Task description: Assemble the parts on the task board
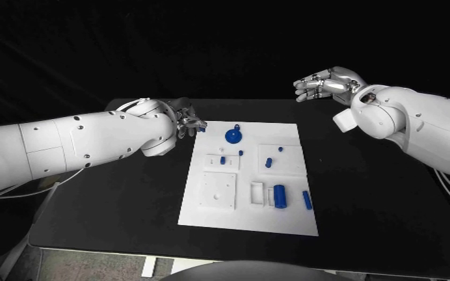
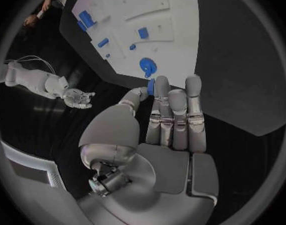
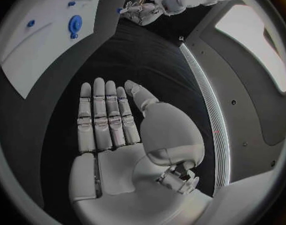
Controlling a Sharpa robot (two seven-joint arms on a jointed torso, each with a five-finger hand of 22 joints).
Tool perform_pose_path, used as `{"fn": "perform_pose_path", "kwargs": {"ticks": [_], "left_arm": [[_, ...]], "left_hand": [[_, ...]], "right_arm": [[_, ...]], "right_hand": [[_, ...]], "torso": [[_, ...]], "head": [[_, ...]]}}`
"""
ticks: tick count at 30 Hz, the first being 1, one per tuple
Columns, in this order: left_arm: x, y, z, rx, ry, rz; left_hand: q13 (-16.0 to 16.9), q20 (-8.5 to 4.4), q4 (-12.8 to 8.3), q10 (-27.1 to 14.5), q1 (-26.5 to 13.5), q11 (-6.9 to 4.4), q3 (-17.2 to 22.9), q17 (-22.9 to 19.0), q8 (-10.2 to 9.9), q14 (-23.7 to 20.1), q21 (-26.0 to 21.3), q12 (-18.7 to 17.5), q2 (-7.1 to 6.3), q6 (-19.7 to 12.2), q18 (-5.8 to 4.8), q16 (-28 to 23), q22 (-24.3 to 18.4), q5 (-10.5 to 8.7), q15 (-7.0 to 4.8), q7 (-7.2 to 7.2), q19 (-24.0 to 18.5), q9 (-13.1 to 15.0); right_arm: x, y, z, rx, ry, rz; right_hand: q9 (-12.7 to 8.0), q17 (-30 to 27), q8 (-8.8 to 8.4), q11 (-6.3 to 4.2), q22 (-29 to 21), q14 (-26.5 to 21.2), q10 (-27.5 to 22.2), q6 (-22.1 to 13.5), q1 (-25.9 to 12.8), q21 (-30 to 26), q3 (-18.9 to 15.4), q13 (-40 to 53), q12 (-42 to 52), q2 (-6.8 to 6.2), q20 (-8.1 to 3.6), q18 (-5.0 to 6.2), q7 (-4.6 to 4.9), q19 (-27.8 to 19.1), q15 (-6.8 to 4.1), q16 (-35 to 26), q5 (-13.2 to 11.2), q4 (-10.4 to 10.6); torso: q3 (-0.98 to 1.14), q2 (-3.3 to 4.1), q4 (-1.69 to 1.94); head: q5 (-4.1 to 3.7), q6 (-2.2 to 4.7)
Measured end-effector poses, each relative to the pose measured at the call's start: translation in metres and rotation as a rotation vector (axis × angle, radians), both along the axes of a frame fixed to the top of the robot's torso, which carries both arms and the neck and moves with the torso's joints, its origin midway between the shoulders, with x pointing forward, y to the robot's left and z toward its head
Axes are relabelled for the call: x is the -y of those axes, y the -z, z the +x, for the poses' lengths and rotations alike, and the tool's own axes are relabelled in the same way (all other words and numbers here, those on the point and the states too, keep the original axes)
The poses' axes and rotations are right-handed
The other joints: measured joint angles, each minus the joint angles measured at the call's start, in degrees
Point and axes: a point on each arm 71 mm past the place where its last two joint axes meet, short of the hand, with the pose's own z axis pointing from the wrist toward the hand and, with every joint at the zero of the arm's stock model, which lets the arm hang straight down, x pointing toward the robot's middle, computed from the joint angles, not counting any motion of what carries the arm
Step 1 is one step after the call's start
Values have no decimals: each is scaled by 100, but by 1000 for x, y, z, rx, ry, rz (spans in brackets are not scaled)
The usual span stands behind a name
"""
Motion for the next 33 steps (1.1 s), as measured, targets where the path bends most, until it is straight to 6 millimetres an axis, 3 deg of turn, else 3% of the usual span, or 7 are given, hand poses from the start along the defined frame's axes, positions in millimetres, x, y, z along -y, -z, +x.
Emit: {"fn": "perform_pose_path", "kwargs": {"ticks": [5, 13, 15, 22, 33], "left_arm": [[1, 10, -5, 8, -16, 7], [7, 33, -16, 3, -6, 28], [10, 38, -19, -1, 1, 32], [20, 54, -26, -18, 28, 41], [29, 68, -32, -46, 54, 49]], "left_hand": [[48, 0, 0, 39, -30, -1, 0, 95, -12, 9, 22, -49, -29, 31, 0, -45, 0, 55, -6, 10, 0, -23], [67, -20, 0, 112, -58, -52, 0, 143, -4, 52, 22, -76, -58, 91, 0, -86, -1, 89, -9, -49, 20, -47], [66, -20, 0, 123, -58, -62, 0, 144, 6, 53, 22, -76, -58, 91, 0, -86, -1, 89, -9, -50, 20, -61], [74, -20, 15, 129, -58, -67, 15, 159, 6, 53, 22, -105, -58, 92, -1, -130, -2, 89, -8, -51, 20, -62], [93, -20, 15, 142, -60, -61, 15, 187, 2, 83, 22, -104, -55, 106, 0, -130, -3, 88, -20, -65, 20, -75]], "right_arm": [[3, -2, 1, 18, 16, -1], [2, -3, 2, 37, 29, -1], [1, -4, 2, 40, 30, 0], [0, -4, 3, 46, 30, -6], [1, -6, 3, 62, 35, -17]], "right_hand": [[0, -632, 0, 82, -568, 204, 82, -7, -59, 0, 188, -36, -427, -56, 59, 0, 7, -59, 73, -517, 0, 34], [0, -1110, 0, 82, -1273, 347, 82, -27, -81, 0, 303, -36, -486, -142, 103, 1, 27, -14, 87, -808, 0, 136], [0, -1194, 0, 124, -1342, 278, 40, -27, -88, 0, 326, -40, -510, -148, 155, 1, 27, -68, 154, -897, 0, 155], [-8, -1619, 0, 276, -1389, 140, -323, -178, -125, -1, 563, -48, -509, -186, 325, 2, 77, -406, 291, -1261, 0, 221], [-14, -1699, 0, 286, -1389, 139, -330, -186, -125, -1, 606, -47, -509, -231, 336, 2, 84, -417, 291, -1261, 0, 263]], "torso": [[25, -46, 2], [62, -91, 10], [66, -93, 9], [61, -89, 1], [56, -81, 5]], "head": [[10, -52], [-13, -115], [-27, -125], [-81, -156], [-143, -204]]}}
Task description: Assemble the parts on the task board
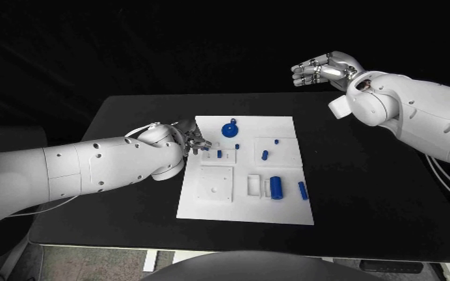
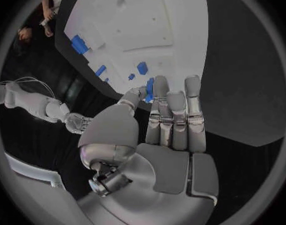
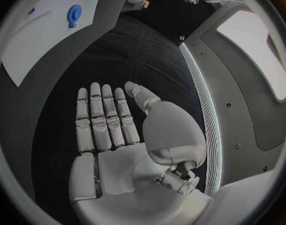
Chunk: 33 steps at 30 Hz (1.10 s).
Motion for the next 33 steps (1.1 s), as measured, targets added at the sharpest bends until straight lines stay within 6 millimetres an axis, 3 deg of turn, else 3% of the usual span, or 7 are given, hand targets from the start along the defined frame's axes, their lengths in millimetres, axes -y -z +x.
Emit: {"fn": "perform_pose_path", "kwargs": {"ticks": [18, 33], "left_arm": [[8, 8, 3, -40, 38, 24], [8, 11, 9, -53, 73, 69]], "left_hand": [[36, 0, -1, 21, 0, -1, -1, 43, 4, 1, 0, 0, 1, 5, 0, -23, -1, -23, 2, -5, 0, 6], [62, 0, -1, 31, 0, 9, -1, 54, 3, 10, 0, 0, 1, 6, 0, -70, 3, -62, 11, -6, 0, 8]], "right_arm": [[-4, -1, -1, 4, -6, -4], [-7, -1, -2, 2, -14, -2]], "right_hand": [[0, -5, 0, 0, 1, -40, 1, -7, -22, 0, 23, 1, 0, -22, 41, 1, 7, -81, 39, 0, 0, 23], [1, -5, 0, 1, 1, -59, 0, -7, -22, 0, 22, 1, 1, -22, 41, 1, 7, -82, 57, 0, 66, 23]], "torso": [[-7, 10, -1], [-10, 15, 4]], "head": [[-70, -62], [-79, -80]]}}
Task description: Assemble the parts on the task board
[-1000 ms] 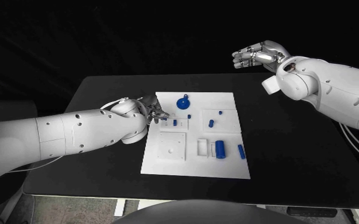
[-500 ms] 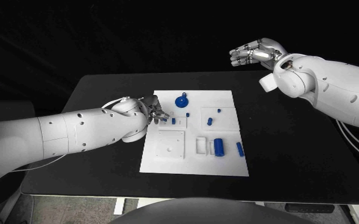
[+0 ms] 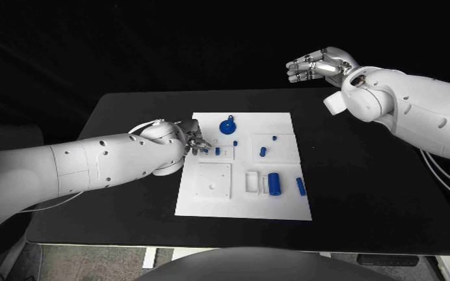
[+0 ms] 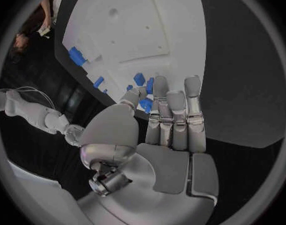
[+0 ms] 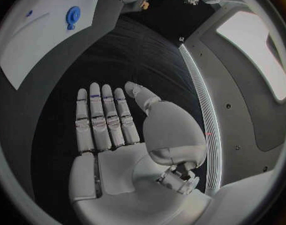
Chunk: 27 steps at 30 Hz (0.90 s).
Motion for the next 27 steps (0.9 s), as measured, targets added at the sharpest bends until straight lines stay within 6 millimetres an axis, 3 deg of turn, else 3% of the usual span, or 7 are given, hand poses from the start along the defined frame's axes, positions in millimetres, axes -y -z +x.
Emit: {"fn": "perform_pose_path", "kwargs": {"ticks": [27], "left_arm": [[0, 7, 1, 4, 14, 8]], "left_hand": [[16, 0, -7, -14, 0, -6, -7, 22, 1, -1, 0, 0, 0, 1, 0, 0, -2, -27, 2, -1, 0, 13]], "right_arm": [[-4, 1, -1, -8, -16, 6]], "right_hand": [[1, -4, 0, 9, 0, -5, -50, -39, 23, 0, 32, -3, 0, -22, 19, 0, -2, -61, 5, 0, 23, 32]], "torso": [[0, 4, 2]], "head": [[12, -20]]}}
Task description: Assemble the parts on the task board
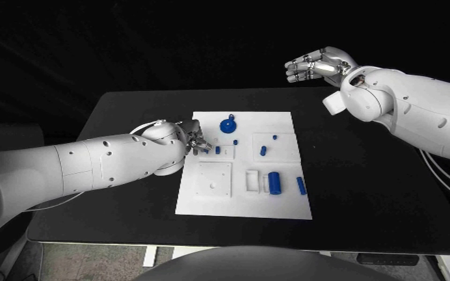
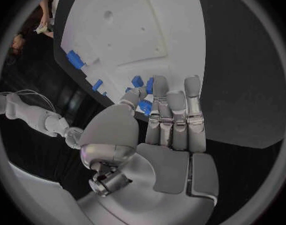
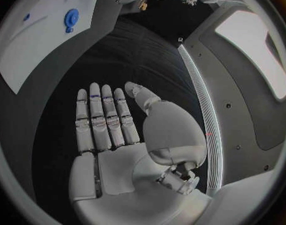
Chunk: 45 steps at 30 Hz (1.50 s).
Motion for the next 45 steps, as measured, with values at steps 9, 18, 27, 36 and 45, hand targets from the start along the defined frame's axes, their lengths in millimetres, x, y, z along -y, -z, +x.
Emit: {"fn": "perform_pose_path", "kwargs": {"ticks": [9, 18, 27, 36, 45], "left_arm": [[-2, 1, 0, 13, -4, -1], [-2, 1, 1, 39, 2, 2], [-2, 2, 1, 54, 6, 4], [-2, 4, 0, 58, 8, 4], [-1, 7, -2, 52, 10, 4]], "left_hand": [[-1, 0, 0, -1, 0, 2, 0, 6, -1, 0, 0, 0, 0, 0, 0, 0, -1, -21, 1, 0, 0, 2], [-1, -22, 0, 5, 0, -3, 0, 11, -7, 0, 0, 0, 0, 0, 0, 0, -1, -20, 1, 0, 21, -2], [-2, -21, -1, 32, 0, -13, -1, 18, -24, 32, 0, -33, 0, 12, 0, 0, -2, 2, -12, -12, 21, -24], [5, -20, -1, 37, 0, -9, -1, 18, 0, 32, 0, -33, 0, 13, 0, -22, -3, 1, -12, -13, 23, -31], [13, -1, -1, 43, 0, -3, -1, 31, -1, 32, 0, -33, 0, 14, 0, -22, 2, 0, -11, -14, 41, -49]], "right_arm": [[-1, 0, 0, -3, -4, 1], [-3, 1, -1, -8, -10, 2], [-3, 2, -1, -13, -15, 3], [-4, 3, -1, -21, -19, 4], [-5, 5, -2, -29, -25, 5]], "right_hand": [[0, 0, 0, 0, 0, 0, 0, 0, 0, 0, 0, 0, 0, 0, 0, 0, 0, 0, 0, 0, 0, 0], [0, 1, 0, 0, 0, -42, 0, 0, 0, 0, 0, 1, 0, 0, 0, 0, 0, 0, 1, 0, 0, 0], [0, 1, 0, 0, 0, -42, 0, 0, 0, 0, 0, 1, 0, 0, 0, -1, 0, 0, 1, 0, 0, 0], [0, 1, 0, 0, 0, -41, 0, 1, 0, 0, 0, 2, 0, 0, 0, 0, 0, 0, 0, 0, 0, 0], [1, 1, 0, 0, 0, -41, 1, 1, 0, 0, 0, 2, 0, 0, 21, 0, -1, -21, 0, 0, 0, 0]], "torso": [[1, 0, 2], [1, 2, -1], [1, 6, -2], [1, 5, -2], [2, 4, -2]], "head": [[26, -6], [43, -27], [24, -51], [27, -66], [26, -91]]}}
